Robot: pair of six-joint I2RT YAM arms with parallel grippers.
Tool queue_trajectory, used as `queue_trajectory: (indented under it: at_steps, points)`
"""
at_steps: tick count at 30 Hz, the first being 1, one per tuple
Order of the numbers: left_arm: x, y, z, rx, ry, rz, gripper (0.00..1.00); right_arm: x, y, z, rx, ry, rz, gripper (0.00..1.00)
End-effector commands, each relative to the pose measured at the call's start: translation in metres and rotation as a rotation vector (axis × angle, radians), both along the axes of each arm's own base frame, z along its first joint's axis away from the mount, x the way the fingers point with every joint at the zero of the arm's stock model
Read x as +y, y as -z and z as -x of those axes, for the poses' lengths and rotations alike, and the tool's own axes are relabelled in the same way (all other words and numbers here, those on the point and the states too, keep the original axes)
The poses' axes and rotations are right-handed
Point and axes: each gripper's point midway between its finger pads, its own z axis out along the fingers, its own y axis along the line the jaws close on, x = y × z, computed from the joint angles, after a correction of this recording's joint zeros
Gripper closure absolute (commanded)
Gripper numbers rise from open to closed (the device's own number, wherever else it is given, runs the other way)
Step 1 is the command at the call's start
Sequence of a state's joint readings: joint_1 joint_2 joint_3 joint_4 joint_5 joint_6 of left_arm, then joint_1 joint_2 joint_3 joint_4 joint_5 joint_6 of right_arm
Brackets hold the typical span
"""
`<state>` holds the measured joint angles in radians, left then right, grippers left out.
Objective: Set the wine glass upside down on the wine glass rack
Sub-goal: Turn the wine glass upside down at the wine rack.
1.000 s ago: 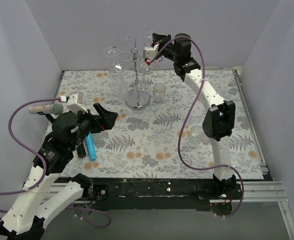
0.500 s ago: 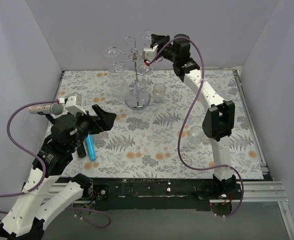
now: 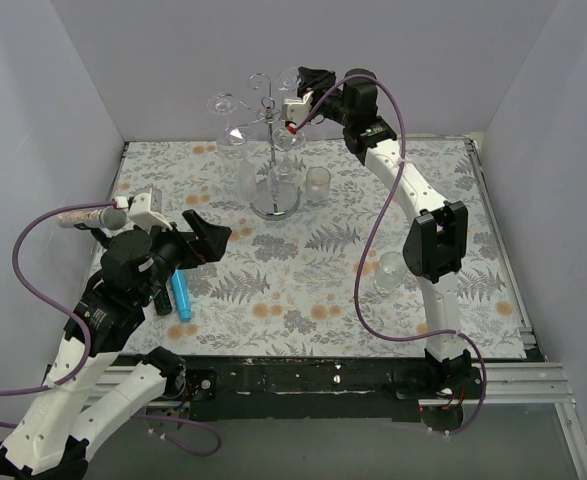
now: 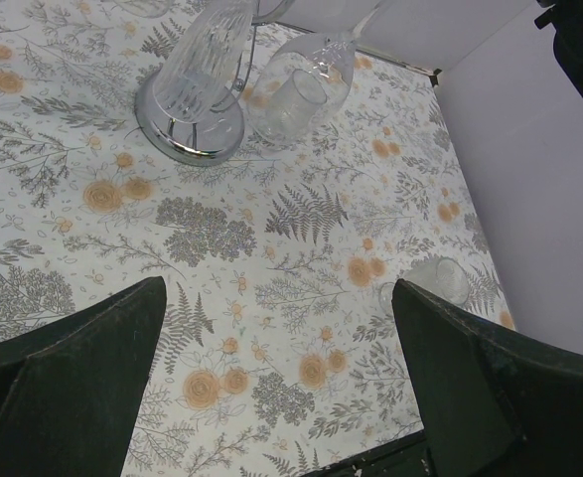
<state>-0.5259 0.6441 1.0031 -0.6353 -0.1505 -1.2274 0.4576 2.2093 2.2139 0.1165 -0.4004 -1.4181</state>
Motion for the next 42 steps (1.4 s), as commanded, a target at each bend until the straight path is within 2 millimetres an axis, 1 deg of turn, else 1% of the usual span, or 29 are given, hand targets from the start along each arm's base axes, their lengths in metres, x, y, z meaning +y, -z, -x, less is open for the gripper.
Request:
queue_trajectory:
  at_steps: [1, 14, 22, 29, 31, 42]
  points:
    - [0.004, -0.001, -0.001, -0.018, -0.014, -0.012, 0.02, -0.002, -0.066, 0.022, -0.175, -0.023, -0.065, 0.67]
    - [0.004, -0.004, -0.001, -0.027, -0.014, -0.008, 0.02, -0.006, -0.069, 0.027, -0.200, -0.015, -0.026, 0.62]
    - [0.004, -0.006, 0.000, -0.032, -0.012, -0.005, 0.02, -0.008, -0.076, 0.031, -0.214, -0.015, -0.019, 0.55]
    - [0.004, -0.007, 0.000, -0.032, -0.012, -0.005, 0.02, -0.009, -0.079, 0.035, -0.219, -0.015, -0.002, 0.50]
    - [0.004, -0.008, 0.001, -0.035, -0.012, -0.003, 0.02, -0.010, -0.079, 0.035, -0.217, -0.013, 0.002, 0.48]
    - [0.006, -0.009, 0.004, -0.038, -0.016, 0.010, 0.02, -0.012, -0.077, 0.038, -0.218, -0.006, 0.034, 0.43]
